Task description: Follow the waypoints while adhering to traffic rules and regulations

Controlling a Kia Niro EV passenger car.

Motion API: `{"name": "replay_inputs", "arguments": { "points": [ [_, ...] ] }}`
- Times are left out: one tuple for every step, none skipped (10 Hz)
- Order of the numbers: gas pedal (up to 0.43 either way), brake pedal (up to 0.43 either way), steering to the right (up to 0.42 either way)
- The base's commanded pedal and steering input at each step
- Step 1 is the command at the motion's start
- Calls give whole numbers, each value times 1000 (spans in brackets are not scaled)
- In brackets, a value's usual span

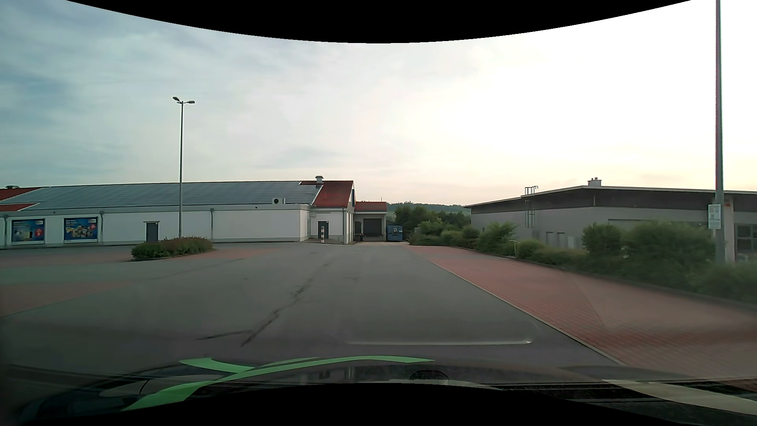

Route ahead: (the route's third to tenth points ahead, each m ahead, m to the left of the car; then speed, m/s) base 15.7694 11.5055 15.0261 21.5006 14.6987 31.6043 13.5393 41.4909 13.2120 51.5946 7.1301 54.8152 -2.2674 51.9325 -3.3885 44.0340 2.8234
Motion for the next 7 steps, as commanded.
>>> {"name": "replay_inputs", "arguments": {
  "points": [
    [0, 0, -41],
    [0, 0, -36],
    [0, 0, -31],
    [0, 0, -30],
    [0, 0, -30],
    [0, 12, -30],
    [0, 30, -31]
  ]
}}
